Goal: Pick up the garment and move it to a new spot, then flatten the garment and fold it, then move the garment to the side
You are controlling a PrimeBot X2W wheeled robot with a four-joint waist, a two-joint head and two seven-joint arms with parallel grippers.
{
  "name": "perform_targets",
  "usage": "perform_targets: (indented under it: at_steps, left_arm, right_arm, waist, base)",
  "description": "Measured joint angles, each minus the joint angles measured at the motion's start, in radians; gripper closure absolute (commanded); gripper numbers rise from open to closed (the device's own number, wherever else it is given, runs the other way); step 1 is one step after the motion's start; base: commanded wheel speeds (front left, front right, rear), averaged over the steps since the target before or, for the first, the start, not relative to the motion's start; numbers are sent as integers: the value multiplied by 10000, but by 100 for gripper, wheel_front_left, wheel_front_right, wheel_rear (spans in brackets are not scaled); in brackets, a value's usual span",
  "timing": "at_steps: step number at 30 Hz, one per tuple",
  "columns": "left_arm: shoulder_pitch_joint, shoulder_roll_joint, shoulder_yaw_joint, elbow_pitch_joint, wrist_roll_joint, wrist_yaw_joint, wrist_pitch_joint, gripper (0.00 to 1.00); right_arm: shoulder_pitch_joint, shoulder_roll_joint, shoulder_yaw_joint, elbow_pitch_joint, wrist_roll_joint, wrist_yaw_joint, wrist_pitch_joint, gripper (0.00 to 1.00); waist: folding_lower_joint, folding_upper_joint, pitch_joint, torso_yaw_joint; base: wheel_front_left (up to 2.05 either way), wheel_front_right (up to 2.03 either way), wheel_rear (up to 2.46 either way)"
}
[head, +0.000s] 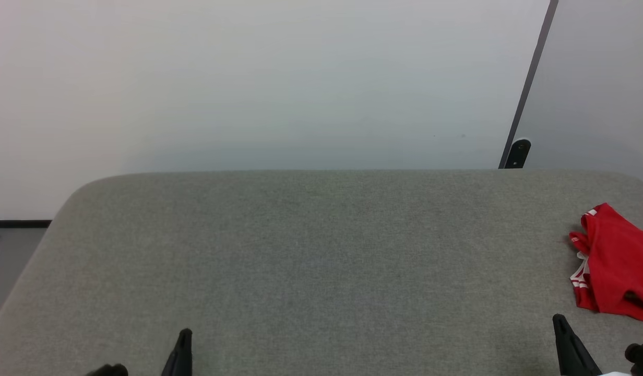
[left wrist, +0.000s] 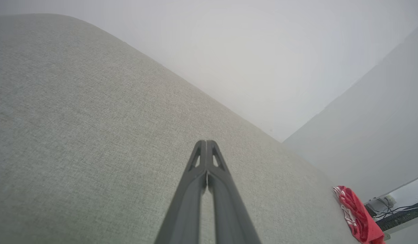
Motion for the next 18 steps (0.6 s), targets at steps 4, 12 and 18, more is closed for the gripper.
perform_targets:
  at_steps: [4, 12, 18]
  left_arm:
    - [-147, -27, 67, -8, -548, 0, 144, 100]
    - [-355, -73, 186, -13, -1569, 0, 462, 100]
    - [-532, -111, 288, -17, -2291, 0, 650, 100]
  right_arm:
    - [-58, 61, -56, -6, 652, 0, 167, 100]
    - [-249, 169, -134, -10, 1868, 0, 435, 100]
    - [-440, 230, -226, -13, 2734, 0, 660, 100]
  waist:
    - [0, 0, 51, -6]
    - [0, 0, 155, -16]
    - [0, 0, 232, -24]
  base:
    - [0, 0, 0]
    - [0, 0, 0]
    - [0, 0, 0]
